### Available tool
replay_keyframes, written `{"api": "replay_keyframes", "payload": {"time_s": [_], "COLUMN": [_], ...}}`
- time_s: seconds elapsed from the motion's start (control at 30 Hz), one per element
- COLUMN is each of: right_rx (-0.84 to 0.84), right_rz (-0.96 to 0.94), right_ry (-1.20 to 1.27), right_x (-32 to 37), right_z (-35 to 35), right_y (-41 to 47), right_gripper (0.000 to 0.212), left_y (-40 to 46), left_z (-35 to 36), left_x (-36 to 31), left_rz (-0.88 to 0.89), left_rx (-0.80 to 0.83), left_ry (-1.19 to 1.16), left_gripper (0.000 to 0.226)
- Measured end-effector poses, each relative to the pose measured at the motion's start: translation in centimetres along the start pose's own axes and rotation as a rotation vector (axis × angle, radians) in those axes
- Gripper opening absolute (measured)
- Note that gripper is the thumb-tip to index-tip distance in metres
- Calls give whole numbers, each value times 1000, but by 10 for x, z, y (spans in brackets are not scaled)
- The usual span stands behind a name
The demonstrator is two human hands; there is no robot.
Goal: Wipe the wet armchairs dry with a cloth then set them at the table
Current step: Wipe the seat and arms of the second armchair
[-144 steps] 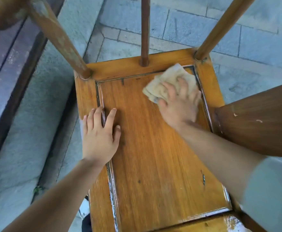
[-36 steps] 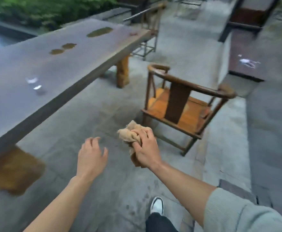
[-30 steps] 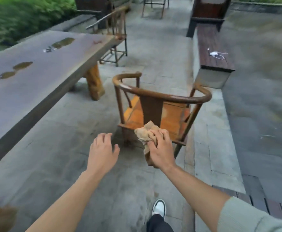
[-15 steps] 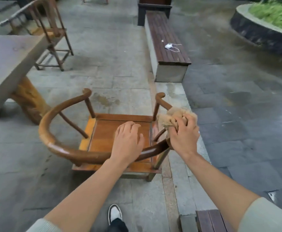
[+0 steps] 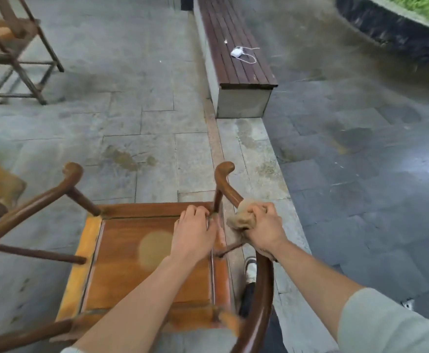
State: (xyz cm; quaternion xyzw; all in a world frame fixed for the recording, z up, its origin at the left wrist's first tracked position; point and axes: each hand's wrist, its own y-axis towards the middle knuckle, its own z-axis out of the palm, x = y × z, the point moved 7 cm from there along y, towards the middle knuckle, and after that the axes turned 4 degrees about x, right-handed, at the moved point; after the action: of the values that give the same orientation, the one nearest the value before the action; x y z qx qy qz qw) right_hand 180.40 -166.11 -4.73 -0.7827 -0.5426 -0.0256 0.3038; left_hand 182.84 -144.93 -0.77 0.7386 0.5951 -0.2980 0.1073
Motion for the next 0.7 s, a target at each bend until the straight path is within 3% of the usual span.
{"api": "replay_keyframes", "payload": {"time_s": [0.23,0.37,0.47,0.53,0.6,0.7], "right_rx": [74,-23,-135,-162,-121,62], "right_rz": [-417,-211,-78,27,61,-66], "right_ry": [-197,-111,47,151,245,249], "right_x": [84,80,74,62,43,27], "right_z": [23,32,29,24,23,18], "right_y": [207,286,316,333,354,388], "right_gripper": [48,46,50,53,54,44], "left_y": [146,186,201,207,203,196], "left_z": [48,98,128,142,154,158], "left_x": [30,20,0,-8,-15,-29], "left_rz": [-304,-418,-520,-626,-715,-664], "left_rx": [-120,-60,-80,-115,-103,-64], "left_ry": [-92,-217,-475,-587,-562,-461], "left_gripper": [22,29,15,35,56,65]}}
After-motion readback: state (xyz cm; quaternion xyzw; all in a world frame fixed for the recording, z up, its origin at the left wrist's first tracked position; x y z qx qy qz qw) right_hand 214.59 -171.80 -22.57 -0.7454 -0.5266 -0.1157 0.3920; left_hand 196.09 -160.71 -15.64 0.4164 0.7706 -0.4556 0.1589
